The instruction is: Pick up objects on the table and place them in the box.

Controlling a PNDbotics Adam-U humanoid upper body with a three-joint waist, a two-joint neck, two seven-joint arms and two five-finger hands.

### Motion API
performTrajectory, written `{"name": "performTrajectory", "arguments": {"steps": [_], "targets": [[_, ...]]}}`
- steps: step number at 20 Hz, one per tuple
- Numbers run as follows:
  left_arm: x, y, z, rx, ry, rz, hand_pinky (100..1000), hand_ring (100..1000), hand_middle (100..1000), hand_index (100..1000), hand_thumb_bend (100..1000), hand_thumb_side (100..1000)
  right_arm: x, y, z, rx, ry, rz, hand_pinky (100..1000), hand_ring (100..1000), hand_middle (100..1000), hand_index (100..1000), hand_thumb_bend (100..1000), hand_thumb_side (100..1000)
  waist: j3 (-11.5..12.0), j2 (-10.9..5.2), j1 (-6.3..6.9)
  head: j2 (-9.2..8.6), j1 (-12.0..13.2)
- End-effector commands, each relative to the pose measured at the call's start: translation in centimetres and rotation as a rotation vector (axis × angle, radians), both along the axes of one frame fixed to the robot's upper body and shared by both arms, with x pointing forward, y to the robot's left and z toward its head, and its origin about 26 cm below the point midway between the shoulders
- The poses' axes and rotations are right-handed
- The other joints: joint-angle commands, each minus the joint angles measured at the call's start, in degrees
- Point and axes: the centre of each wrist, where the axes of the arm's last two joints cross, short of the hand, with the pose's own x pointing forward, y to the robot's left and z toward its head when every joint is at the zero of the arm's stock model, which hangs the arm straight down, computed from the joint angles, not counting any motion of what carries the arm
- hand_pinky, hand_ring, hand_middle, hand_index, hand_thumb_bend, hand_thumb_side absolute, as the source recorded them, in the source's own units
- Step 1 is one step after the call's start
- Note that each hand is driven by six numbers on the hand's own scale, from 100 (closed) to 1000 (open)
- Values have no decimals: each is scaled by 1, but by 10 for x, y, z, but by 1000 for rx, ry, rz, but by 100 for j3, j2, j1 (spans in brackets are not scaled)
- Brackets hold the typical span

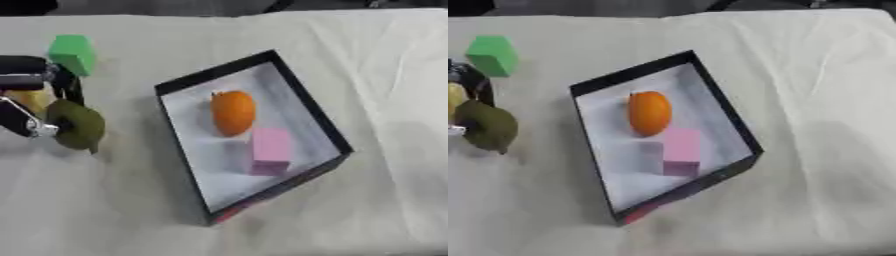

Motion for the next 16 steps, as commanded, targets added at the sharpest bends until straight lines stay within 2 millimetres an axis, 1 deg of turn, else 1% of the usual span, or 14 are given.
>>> {"name": "performTrajectory", "arguments": {"steps": [1,4,6,8,10,14,16], "targets": [[-10,-11,38,-28,-134,-51,672,657,601,659,279,100,2,-5,24,-53,-15,10,824,881,796,820,100,602,-2,-210,87,3,30],[-6,-46,55,-72,-208,-138,675,658,602,659,324,100,3,-7,28,-51,-17,10,824,881,797,820,100,602,-6,-253,93,3,56],[0,-73,60,-99,-240,-196,676,657,603,659,332,100,6,-7,32,-50,-23,18,824,881,797,820,100,601,-31,-268,94,3,89],[8,-99,61,-121,-257,-248,676,654,602,659,329,100,10,-7,36,-52,-30,29,823,881,797,820,100,600,-77,-260,99,3,126],[16,-119,60,-127,-265,-285,677,648,603,658,341,100,13,-7,40,-54,-36,37,824,881,797,820,100,600,-133,-243,111,3,169],[32,-147,52,-111,-276,-327,678,635,605,660,367,100,15,-9,47,-61,-52,40,823,881,797,819,100,599,-240,-198,155,3,241],[41,-156,45,-98,-281,-335,678,635,605,660,367,100,16,-11,49,-63,-56,38,823,881,797,819,100,599,-266,-182,168,3,260]]}}
